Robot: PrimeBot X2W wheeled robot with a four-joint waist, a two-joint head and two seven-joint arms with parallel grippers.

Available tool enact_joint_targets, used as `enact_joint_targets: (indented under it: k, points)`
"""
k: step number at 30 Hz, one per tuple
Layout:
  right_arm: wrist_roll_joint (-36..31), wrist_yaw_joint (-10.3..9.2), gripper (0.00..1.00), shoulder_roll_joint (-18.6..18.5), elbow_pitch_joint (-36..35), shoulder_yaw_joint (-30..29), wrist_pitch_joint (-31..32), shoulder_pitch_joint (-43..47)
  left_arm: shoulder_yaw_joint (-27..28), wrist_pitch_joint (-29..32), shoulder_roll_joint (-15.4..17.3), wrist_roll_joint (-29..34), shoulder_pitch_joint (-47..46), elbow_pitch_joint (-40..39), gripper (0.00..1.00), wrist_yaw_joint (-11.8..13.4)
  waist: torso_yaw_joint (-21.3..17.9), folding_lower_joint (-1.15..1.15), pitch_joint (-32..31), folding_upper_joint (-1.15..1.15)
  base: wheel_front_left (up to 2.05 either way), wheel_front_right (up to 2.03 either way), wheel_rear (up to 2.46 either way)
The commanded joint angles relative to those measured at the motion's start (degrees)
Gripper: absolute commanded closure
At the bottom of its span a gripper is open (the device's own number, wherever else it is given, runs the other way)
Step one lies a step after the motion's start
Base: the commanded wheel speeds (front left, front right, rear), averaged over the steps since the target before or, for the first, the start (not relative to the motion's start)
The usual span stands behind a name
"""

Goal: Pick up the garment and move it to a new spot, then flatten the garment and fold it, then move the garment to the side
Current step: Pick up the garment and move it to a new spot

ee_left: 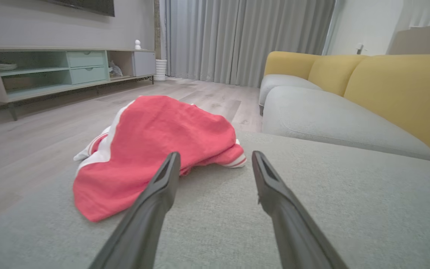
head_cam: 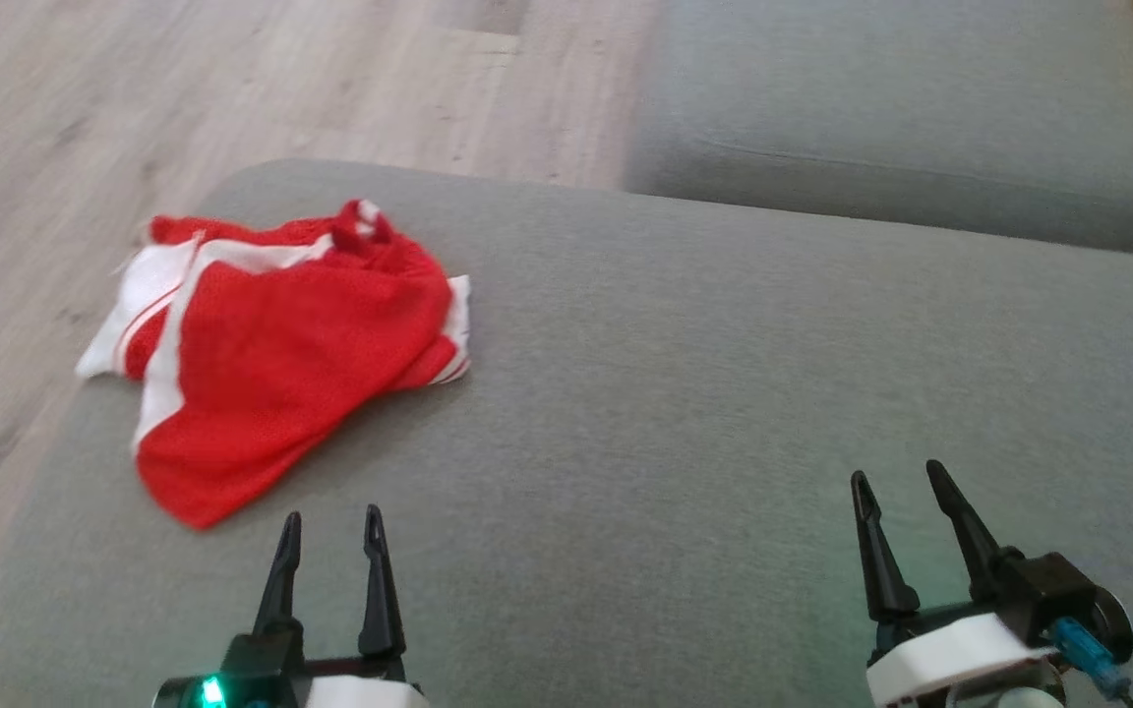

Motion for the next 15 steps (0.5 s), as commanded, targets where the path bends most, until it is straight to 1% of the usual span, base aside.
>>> enact_joint_targets:
  k: [1,7,8,15]
  points:
    - [0.0,-0.04,0.0,-0.6,-1.9,1.3,-0.6,-1.9,2.0,-0.6,0.1,0.3,-1.6,-1.7,0.0,0.4,3.3,0.0,0.3,0.0,0.0,0.0,0.0]
    - [-0.5,-0.04,0.0,-0.6,-1.8,1.0,-0.6,-1.9,2.2,-0.6,0.1,0.1,-1.5,-1.8,0.0,0.4,7.7,0.0,0.5,0.0,0.0,0.0,0.0]
    - [-0.5,-0.04,0.0,-0.6,-1.8,1.0,-0.6,-1.9,2.2,-0.6,0.1,0.1,-1.5,-1.8,0.0,0.4,7.7,0.0,0.5,0.0,0.0,0.0,0.0]
    - [-1.2,-0.04,0.0,-0.6,-1.7,0.1,-0.6,-1.5,1.8,-0.6,0.1,-0.5,-1.3,-1.6,0.0,0.4,12.1,0.0,0.6,0.0,0.0,0.0,0.0]
